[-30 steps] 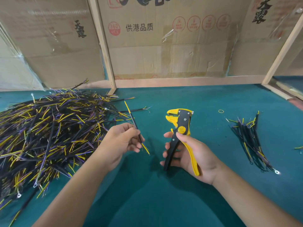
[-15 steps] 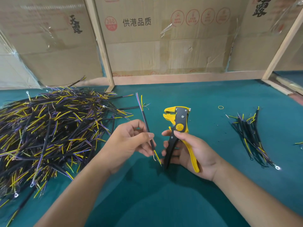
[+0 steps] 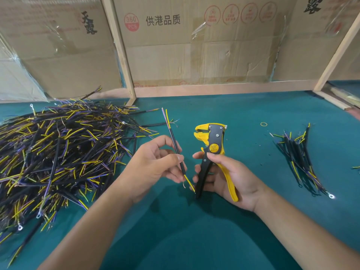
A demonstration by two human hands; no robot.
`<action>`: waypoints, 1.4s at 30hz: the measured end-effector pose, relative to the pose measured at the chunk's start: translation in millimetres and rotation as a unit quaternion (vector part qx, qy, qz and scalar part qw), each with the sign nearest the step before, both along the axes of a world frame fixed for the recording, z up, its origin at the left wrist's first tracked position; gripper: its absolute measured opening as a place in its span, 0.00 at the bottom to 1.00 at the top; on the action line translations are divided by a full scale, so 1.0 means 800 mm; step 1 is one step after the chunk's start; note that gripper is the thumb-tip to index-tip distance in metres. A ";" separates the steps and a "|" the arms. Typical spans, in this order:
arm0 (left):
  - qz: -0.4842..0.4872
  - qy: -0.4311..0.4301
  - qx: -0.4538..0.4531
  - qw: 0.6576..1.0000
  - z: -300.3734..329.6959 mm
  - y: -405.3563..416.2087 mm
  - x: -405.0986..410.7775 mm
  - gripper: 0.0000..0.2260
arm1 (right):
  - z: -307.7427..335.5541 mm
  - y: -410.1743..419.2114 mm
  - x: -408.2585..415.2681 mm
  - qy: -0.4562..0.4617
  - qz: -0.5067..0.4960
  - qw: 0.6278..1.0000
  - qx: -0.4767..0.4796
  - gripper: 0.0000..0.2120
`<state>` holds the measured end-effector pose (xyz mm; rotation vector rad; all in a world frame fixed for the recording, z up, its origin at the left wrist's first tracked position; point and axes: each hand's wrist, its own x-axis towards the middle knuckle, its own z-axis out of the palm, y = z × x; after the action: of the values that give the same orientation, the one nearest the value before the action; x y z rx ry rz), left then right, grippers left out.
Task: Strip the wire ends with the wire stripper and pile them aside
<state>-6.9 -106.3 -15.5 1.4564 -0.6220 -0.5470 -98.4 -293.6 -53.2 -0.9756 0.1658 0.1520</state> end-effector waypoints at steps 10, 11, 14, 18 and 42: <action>0.018 -0.188 0.104 0.977 -0.009 0.001 0.004 0.03 | -0.001 0.000 0.001 -0.002 -0.002 1.000 -0.003 0.18; 0.014 -0.192 0.107 0.975 -0.010 0.002 0.004 0.04 | -0.001 0.000 0.001 -0.002 -0.003 1.000 -0.004 0.18; 0.002 -0.202 0.110 0.973 -0.010 0.002 0.003 0.05 | -0.001 0.000 0.000 -0.005 -0.001 1.000 -0.005 0.18; -0.005 -0.206 0.110 0.972 -0.009 0.002 0.001 0.06 | -0.001 0.000 -0.001 -0.011 0.003 1.000 -0.005 0.16; 0.128 0.101 -0.086 0.983 -0.010 -0.023 -0.021 0.11 | 0.014 0.019 -0.015 -0.047 -0.007 0.997 0.054 0.14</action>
<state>-23.5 -125.0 -23.1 1.2744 -0.3067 -0.4201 -110.6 -278.4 -41.9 -0.8725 0.0781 0.1002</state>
